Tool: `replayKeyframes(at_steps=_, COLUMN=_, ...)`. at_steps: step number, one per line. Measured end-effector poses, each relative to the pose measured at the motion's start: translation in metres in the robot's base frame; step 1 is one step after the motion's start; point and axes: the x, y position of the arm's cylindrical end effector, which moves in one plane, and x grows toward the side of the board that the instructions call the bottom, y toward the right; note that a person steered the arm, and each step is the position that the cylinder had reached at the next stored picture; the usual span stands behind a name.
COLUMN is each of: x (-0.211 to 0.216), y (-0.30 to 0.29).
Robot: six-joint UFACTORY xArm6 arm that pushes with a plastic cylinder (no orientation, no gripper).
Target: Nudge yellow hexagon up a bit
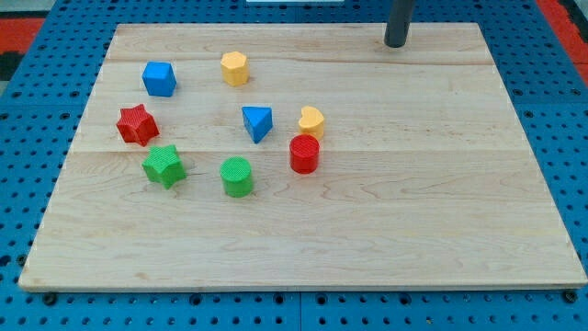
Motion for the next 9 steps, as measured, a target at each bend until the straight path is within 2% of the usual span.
replayKeyframes(at_steps=1, x=-0.032, y=0.000)
replayKeyframes(at_steps=2, x=-0.032, y=-0.001)
replayKeyframes(at_steps=4, x=0.065, y=-0.052)
replayKeyframes(at_steps=5, x=0.106, y=-0.131)
replayKeyframes(at_steps=6, x=0.110, y=-0.212)
replayKeyframes(at_steps=8, x=0.097, y=-0.233)
replayKeyframes(at_steps=9, x=0.074, y=-0.247)
